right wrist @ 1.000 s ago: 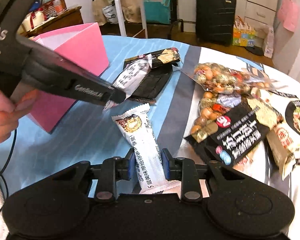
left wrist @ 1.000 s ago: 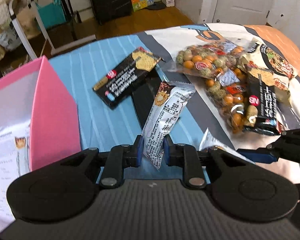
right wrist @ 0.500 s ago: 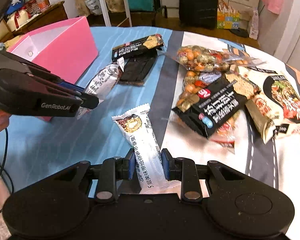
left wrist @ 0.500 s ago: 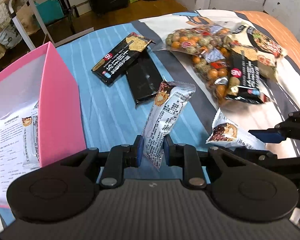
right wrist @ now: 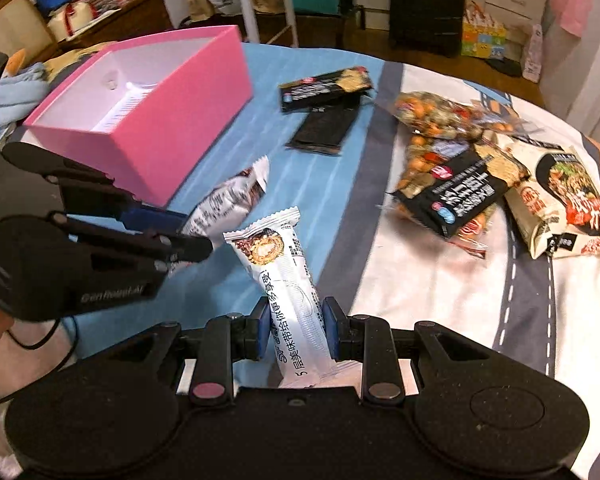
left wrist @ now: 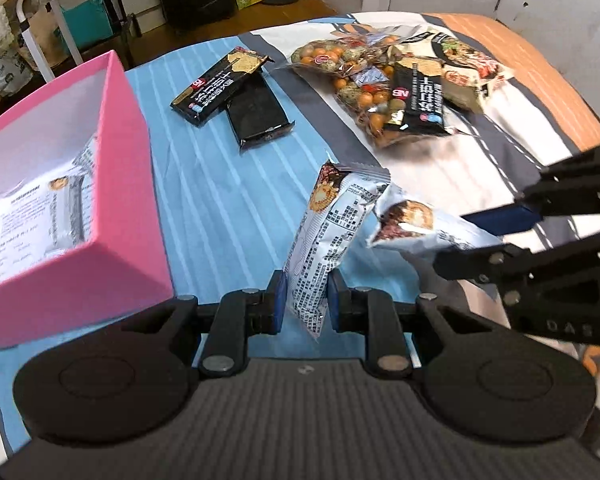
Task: Organize snacks
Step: 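Carry both white bars over the pink box with both tools, then open both tools to drop the white bars into the pink box, then move both tools to the black cracker pack beside the nut bag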
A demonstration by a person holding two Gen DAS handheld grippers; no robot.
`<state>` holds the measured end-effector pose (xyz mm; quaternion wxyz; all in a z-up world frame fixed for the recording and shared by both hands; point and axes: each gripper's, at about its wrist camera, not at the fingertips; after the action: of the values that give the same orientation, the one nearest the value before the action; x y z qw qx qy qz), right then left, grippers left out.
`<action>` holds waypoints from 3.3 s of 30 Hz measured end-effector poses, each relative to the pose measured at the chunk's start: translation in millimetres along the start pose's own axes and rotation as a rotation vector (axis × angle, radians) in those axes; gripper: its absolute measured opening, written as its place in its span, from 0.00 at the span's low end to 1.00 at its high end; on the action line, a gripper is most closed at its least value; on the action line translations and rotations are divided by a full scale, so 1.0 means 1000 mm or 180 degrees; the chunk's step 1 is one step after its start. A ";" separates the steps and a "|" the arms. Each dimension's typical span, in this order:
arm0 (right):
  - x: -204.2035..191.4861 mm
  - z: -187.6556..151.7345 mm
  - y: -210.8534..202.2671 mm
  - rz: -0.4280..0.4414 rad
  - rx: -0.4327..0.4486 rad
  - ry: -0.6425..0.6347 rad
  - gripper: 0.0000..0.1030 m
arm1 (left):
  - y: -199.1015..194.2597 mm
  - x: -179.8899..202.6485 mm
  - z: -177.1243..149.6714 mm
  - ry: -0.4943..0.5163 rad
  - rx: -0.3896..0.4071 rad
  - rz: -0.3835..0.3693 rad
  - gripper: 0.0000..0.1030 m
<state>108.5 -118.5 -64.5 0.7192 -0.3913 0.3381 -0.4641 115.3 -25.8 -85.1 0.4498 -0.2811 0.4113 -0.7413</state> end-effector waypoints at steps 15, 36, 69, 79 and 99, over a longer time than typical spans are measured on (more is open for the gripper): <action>-0.053 0.029 -0.042 0.0504 0.0093 -0.0349 0.31 | -0.088 -0.077 -0.042 -0.0478 -0.0002 -0.0093 0.20; -0.150 0.184 0.077 0.0458 0.0496 -0.1489 0.31 | -0.069 -0.240 0.023 -0.1498 0.0054 0.0628 0.20; -0.095 0.158 0.030 0.0847 0.0529 -0.0042 0.52 | -0.074 -0.224 0.012 -0.1236 0.0227 0.0839 0.65; -0.045 0.085 -0.039 0.0337 0.0972 0.0090 0.63 | -0.108 -0.152 0.026 -0.0772 0.0535 0.0410 0.72; 0.047 0.008 -0.008 -0.0709 0.1015 0.0073 0.88 | 0.011 0.005 0.106 0.0291 0.0509 -0.0312 0.92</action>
<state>128.3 -162.7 -60.1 0.7124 -0.3020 0.2231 -0.5929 201.3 -71.2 -41.3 0.4148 -0.2299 0.3567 -0.8049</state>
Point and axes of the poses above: each gripper's, at about its wrist camera, not at the fingertips, and y roughly the way its jaws point, x to its right, z to its top, and after that the axes turned 1 degree about x, right-handed
